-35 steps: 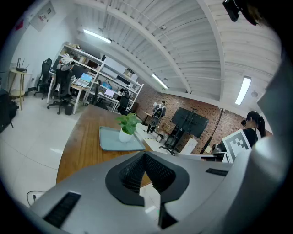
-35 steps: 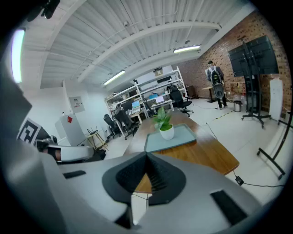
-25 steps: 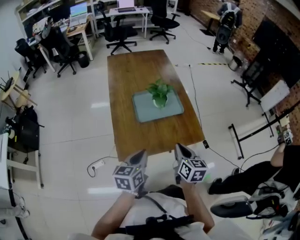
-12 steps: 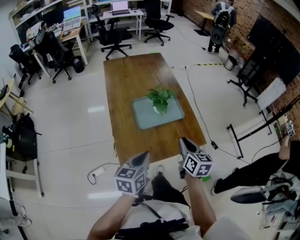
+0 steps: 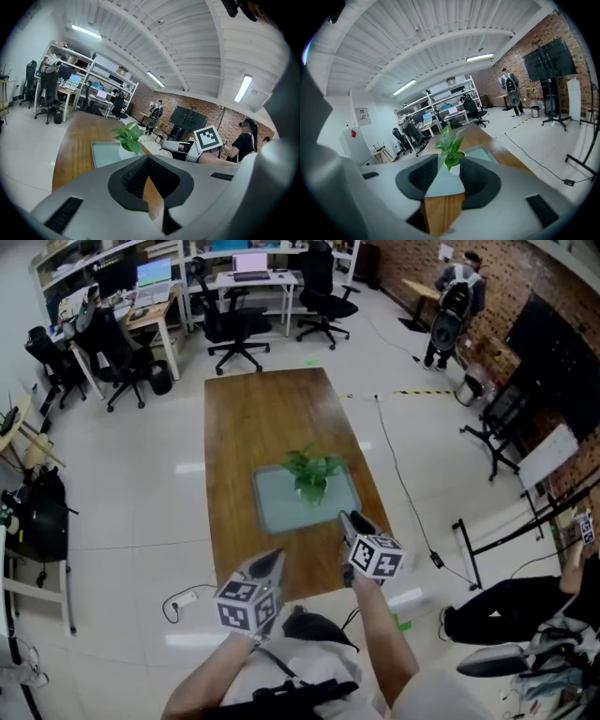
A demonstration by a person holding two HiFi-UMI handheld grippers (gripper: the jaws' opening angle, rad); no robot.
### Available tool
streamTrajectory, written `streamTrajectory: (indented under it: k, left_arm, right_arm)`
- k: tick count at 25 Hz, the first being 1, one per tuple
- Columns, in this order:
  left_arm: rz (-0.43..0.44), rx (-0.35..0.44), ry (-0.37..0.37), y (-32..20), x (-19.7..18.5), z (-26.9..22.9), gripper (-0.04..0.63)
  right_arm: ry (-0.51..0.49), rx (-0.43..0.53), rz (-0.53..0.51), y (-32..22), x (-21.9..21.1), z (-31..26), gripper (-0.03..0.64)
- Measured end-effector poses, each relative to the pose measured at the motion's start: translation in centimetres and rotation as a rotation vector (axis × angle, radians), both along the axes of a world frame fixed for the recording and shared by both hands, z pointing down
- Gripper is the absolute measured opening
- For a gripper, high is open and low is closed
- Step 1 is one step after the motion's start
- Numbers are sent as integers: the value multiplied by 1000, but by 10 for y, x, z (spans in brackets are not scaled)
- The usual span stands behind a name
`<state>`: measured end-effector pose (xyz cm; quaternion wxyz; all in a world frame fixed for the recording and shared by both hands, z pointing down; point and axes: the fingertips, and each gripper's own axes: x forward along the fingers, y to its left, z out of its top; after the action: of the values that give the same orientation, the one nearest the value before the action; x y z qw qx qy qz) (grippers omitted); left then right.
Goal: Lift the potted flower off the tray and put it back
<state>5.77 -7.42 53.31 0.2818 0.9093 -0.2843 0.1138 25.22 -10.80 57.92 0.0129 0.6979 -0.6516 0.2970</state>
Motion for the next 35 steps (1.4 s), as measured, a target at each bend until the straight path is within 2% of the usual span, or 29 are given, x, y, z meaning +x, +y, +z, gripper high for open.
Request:
streamTrajectory:
  k: [8,16,26,35]
  left_arm:
    - [-56,-11,-14,-49,31,7,-5]
    - [-127,-50,-22,-61,39,21,-5]
    - [-210,-91,-44,-67,25,36,-5]
    - [-257,-92,-46,-71,6,35,-5]
  right_arm:
    - [-92,-62,-36,-76,35,40,175]
    - [-139,-148,-86,-126,45,89,153]
    - [-229,-184,-116,-150,42,122,129]
    - [-246,-180,-75,-157,42,130,78]
